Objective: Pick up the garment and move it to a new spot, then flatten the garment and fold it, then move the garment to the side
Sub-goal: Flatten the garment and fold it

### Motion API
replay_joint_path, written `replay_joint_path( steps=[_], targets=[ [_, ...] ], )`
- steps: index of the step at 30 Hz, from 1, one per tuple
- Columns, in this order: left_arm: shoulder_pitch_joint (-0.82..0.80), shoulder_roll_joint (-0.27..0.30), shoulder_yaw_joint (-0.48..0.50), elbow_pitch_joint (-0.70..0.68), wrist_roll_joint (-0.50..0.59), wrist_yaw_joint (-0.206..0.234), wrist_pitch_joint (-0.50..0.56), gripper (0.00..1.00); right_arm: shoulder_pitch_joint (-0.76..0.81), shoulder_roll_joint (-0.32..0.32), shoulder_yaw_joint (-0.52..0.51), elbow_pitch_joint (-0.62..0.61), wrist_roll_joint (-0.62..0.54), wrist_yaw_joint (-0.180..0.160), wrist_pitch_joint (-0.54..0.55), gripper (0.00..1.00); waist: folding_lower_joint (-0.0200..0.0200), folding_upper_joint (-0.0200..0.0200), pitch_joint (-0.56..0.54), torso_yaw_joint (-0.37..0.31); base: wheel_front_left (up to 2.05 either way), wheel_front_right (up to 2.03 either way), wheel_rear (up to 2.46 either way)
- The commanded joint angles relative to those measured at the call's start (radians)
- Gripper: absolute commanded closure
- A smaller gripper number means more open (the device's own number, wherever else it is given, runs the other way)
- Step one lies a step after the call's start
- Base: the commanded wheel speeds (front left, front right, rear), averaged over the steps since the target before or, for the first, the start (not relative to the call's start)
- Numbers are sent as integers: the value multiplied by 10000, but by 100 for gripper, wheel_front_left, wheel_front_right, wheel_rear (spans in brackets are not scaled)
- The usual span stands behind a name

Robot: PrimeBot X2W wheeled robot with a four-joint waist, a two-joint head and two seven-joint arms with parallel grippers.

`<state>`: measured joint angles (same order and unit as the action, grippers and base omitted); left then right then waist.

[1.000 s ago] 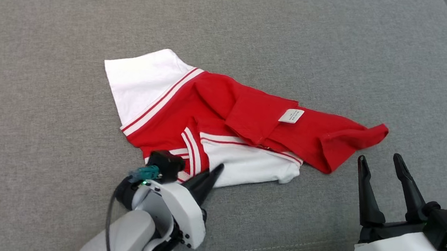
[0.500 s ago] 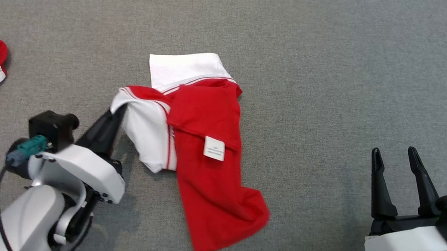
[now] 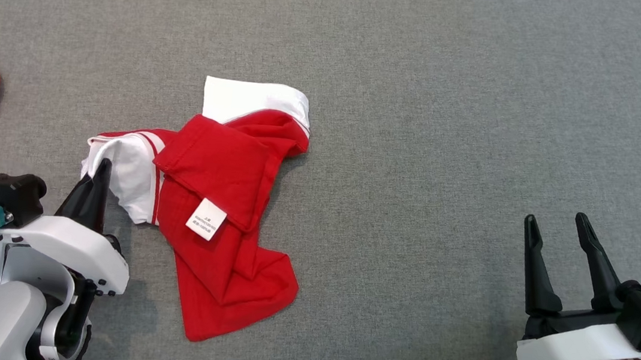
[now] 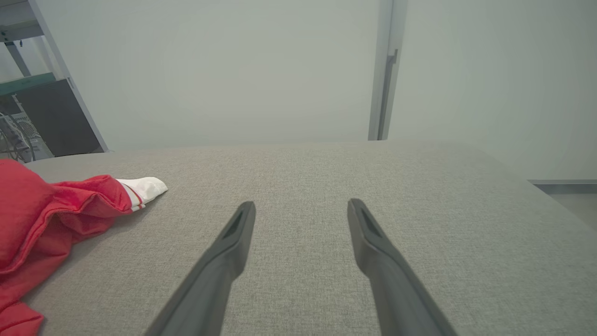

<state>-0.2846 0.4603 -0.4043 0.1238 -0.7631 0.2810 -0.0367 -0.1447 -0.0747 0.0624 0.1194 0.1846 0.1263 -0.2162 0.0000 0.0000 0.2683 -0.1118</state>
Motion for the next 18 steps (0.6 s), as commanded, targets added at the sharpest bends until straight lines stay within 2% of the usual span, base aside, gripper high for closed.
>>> replay_joint_path(
  steps=[1,3,4,5,6,10,18],
  targets=[
    [-186,253,482,23,-147,-118,-194,100,-246,-110,178,-134,50,44,-76,0,0,0,-8,-30,0,0,0],
    [-198,138,524,349,-269,-239,-334,100,-247,-135,159,-89,66,44,-86,0,0,0,-33,-29,0,0,0],
    [-205,107,517,511,-299,-292,-367,76,-241,-139,154,-68,62,44,-88,0,0,0,-53,-25,0,0,0],
    [-222,59,539,653,-325,-312,-444,7,-237,-136,155,-50,53,44,-87,0,0,0,-76,-19,0,0,0],
    [-239,27,548,773,-322,-332,-531,0,-238,-132,164,-36,43,44,-83,0,0,0,-98,-11,0,0,0],
    [-167,-36,521,1047,-223,-317,-822,0,-209,-135,242,-14,4,44,-83,0,0,0,-296,67,0,0,0],
    [494,87,601,325,429,440,-1644,0,-53,-278,457,-162,-113,44,-55,0,0,0,-835,448,0,0,0]
  ],
)
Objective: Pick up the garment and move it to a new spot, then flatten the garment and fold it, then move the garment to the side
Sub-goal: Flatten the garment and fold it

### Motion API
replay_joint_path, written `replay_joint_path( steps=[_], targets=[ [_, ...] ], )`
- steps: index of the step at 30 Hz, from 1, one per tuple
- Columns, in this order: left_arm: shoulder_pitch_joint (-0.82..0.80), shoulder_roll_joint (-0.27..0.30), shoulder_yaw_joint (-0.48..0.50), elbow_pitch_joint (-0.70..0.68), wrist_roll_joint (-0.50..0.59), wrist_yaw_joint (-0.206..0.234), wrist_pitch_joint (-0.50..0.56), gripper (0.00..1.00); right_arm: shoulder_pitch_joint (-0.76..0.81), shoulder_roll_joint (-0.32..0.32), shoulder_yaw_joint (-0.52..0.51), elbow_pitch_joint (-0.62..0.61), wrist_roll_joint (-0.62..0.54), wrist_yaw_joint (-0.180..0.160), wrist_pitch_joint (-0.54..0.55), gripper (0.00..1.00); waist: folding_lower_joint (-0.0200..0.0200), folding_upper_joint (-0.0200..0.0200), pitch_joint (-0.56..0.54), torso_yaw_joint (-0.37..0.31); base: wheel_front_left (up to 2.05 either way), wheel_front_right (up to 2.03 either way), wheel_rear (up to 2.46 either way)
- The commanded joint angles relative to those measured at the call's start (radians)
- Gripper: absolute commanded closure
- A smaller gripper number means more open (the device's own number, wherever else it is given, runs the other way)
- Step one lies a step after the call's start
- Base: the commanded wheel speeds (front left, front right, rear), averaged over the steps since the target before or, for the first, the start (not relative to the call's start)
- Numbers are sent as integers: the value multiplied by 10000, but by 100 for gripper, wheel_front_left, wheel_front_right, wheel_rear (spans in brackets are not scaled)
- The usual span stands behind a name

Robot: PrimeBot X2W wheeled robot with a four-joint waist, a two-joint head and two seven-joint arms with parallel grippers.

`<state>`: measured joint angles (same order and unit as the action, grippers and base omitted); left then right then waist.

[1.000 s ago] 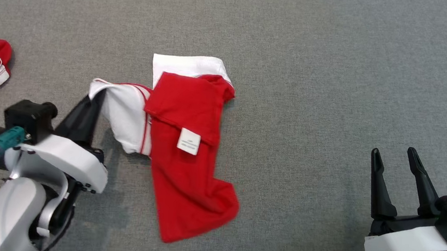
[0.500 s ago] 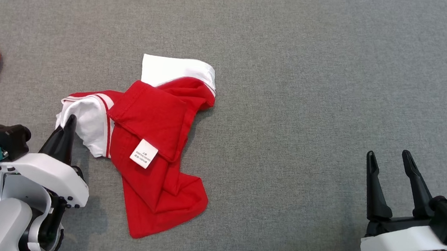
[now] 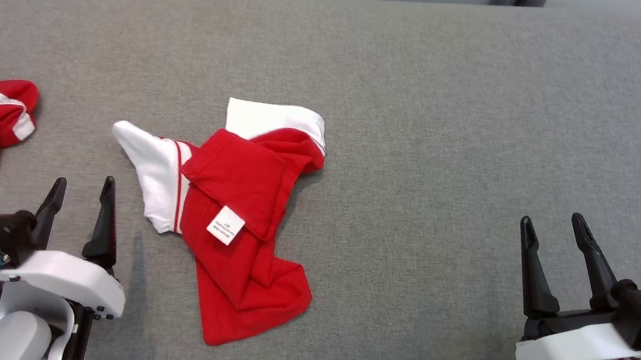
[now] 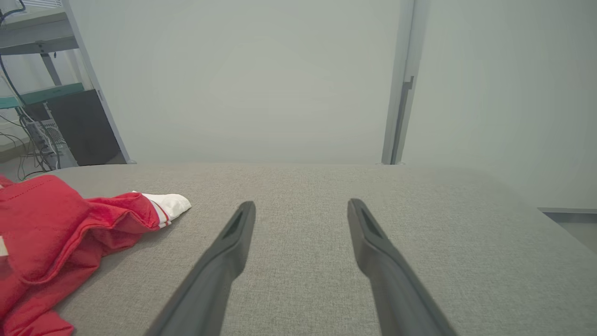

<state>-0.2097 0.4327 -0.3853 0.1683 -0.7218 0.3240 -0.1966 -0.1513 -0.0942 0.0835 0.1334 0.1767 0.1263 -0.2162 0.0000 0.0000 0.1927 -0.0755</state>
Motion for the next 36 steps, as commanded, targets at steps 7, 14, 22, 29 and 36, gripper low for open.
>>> replay_joint_path(
  steps=[7,14,22,29,36],
  targets=[
    [537,490,142,-1732,841,712,-322,0,227,-206,597,-623,-236,44,156,0,0,0,-691,588,0,0,0],
    [1434,630,-384,-3016,1503,1549,28,0,631,-241,1142,-927,-383,44,402,0,0,0,-1091,851,0,0,0],
    [1792,709,-609,-3865,1746,2042,420,0,888,-234,1278,-1178,-391,44,561,0,0,0,-1103,1046,0,0,0],
    [1694,653,-701,-4034,1778,2102,510,0,809,-376,1571,-1266,-373,44,639,0,0,0,-1128,1349,0,0,0],
    [1511,511,-827,-4033,1814,2058,443,0,331,-813,3578,-1192,-195,44,971,0,0,0,-964,1931,0,0,0]
  ],
)
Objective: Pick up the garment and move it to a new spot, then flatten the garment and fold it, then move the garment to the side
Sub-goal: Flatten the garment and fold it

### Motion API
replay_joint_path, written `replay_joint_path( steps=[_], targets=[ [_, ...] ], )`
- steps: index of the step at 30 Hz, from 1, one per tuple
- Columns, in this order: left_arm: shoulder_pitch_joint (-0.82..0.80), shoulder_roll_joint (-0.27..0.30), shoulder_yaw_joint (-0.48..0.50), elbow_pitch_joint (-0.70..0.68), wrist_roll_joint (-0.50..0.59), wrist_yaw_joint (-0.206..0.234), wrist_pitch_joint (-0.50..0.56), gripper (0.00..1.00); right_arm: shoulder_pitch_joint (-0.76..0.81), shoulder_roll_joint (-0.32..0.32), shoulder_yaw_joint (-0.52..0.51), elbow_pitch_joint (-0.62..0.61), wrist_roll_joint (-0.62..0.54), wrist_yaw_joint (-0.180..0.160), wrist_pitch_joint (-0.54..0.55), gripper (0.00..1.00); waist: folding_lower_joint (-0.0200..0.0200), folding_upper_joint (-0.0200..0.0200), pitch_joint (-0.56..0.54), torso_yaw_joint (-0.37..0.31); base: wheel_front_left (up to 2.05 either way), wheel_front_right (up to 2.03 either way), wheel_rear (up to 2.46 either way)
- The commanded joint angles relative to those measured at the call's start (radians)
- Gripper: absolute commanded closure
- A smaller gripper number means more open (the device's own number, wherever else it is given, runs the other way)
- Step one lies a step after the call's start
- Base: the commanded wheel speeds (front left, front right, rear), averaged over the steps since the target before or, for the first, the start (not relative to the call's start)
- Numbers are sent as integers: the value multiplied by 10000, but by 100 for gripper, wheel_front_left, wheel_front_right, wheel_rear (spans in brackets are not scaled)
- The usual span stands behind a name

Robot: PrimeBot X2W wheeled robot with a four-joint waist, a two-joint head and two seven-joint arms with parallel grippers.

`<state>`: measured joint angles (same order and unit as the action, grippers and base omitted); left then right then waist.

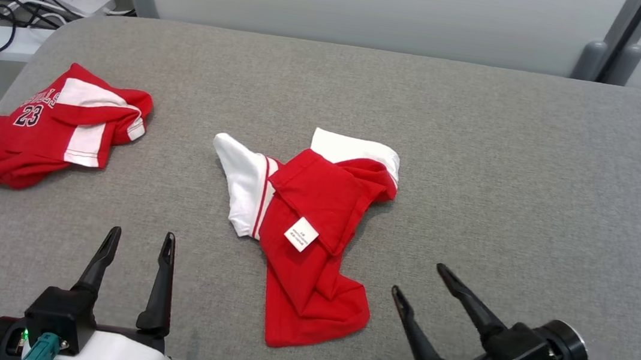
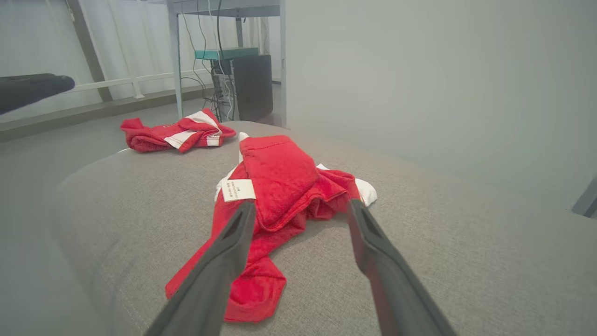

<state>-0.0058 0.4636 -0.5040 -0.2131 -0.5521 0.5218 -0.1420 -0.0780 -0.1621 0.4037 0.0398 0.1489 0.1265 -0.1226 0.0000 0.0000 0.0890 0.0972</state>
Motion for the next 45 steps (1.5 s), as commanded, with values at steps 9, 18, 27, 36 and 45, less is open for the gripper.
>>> replay_joint_path(
  steps=[9,18,27,36,45],
  targets=[
    [-748,-101,221,17,70,-97,-385,0,-1203,-735,2880,665,720,42,248,0,0,0,284,1115,0,0,0],
    [-878,-526,414,492,-193,-392,-861,0,-2324,-1117,4552,2417,1351,42,242,0,0,0,630,2220,0,0,0],
    [-1165,-1297,973,1152,-250,-830,-1169,0,-3446,-1313,5593,4392,1586,42,366,0,0,0,860,2995,0,0,0],
    [-1287,-1906,1574,1569,303,-1540,-1195,0,-3937,-1137,5522,5719,1822,42,421,100,0,0,945,2963,0,0,0],
    [-1423,-2252,1983,1874,820,-2150,-1196,0,-3712,-1116,3399,5036,2405,42,-933,100,0,0,1072,2003,0,0,0]
  ],
)
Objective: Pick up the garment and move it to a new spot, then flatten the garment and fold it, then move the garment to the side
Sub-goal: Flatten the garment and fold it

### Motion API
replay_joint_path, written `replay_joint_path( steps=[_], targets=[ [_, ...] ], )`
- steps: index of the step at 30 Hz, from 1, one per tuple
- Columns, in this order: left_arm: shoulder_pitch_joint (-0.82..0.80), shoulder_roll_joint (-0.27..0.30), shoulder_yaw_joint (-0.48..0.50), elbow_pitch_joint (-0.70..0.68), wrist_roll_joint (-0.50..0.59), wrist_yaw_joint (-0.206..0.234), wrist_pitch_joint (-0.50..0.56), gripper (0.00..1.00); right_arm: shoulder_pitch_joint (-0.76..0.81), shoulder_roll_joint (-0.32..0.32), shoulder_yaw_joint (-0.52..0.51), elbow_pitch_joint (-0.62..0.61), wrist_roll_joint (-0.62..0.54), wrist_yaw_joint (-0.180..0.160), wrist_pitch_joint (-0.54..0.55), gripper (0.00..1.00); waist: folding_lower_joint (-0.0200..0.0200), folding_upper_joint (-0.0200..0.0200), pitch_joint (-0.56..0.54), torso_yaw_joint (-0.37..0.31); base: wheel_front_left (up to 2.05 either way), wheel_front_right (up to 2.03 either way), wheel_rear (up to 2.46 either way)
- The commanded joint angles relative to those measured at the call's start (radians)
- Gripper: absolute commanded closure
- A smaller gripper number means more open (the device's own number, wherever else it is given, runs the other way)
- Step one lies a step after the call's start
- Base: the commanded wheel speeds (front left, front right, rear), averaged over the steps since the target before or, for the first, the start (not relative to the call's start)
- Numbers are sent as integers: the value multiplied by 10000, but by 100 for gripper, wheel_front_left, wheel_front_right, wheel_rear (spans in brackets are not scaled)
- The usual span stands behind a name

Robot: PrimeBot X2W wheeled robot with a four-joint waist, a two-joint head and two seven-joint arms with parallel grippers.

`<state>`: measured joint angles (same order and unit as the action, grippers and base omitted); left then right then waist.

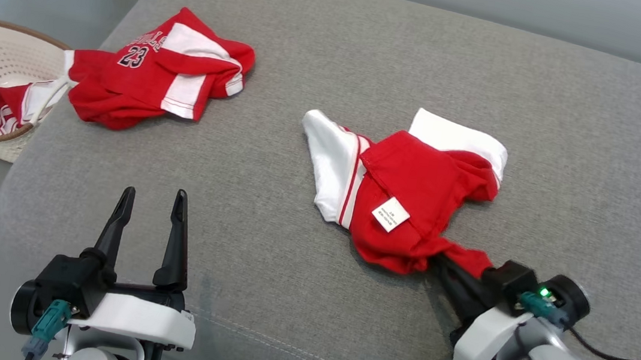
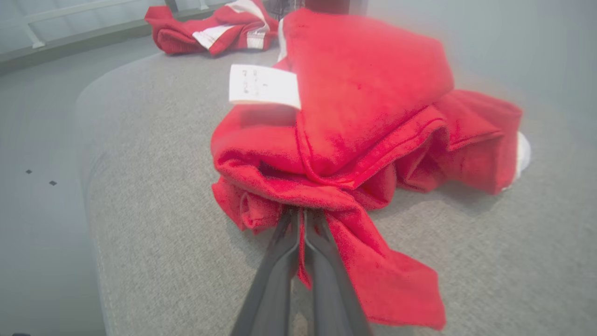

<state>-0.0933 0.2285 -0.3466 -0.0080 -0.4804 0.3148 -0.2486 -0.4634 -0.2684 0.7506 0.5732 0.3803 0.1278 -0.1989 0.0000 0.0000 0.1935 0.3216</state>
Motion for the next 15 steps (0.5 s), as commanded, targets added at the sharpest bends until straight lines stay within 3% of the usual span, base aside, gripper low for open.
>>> replay_joint_path(
  steps=[1,7,15],
  targets=[
    [-562,79,440,-153,148,-128,-130,0,237,-81,-447,-499,124,29,-276,100,0,0,27,-381,0,0,0],
    [-680,59,575,-32,386,-344,-131,0,949,-109,-2654,-1868,165,29,-541,100,0,0,86,-1276,0,0,0],
    [-906,78,568,134,514,-492,-131,0,1547,325,-5074,-2439,2024,29,-560,100,0,0,175,-2118,0,0,0]
  ],
)
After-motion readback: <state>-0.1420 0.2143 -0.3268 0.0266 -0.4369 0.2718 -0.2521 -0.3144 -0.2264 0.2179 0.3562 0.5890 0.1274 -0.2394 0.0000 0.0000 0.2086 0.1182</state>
